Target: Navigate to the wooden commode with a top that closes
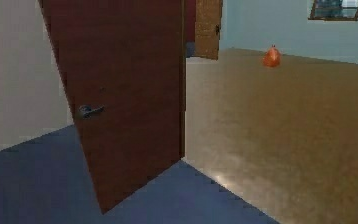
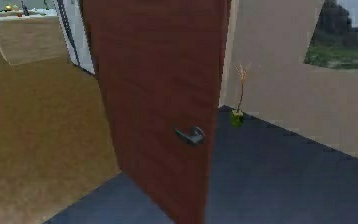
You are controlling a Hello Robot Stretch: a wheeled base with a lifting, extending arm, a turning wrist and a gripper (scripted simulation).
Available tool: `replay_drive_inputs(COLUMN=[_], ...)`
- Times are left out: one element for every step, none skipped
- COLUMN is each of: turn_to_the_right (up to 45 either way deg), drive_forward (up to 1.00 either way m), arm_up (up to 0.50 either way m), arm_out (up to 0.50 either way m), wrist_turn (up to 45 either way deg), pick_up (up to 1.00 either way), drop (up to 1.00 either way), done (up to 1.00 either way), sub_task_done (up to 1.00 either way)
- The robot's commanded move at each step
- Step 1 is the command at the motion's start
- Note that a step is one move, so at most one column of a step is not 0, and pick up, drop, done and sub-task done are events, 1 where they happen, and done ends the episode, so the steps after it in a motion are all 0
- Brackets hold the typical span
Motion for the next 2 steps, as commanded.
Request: replay_drive_inputs(turn_to_the_right=[30.0, 0.0], drive_forward=[0.00, 1.00], arm_up=[0.00, 0.00], arm_out=[0.00, 0.00], wrist_turn=[0.0, 0.0], pick_up=[0.00, 0.00], drop=[0.00, 0.00], done=[0.00, 0.00], sub_task_done=[0.00, 0.00])
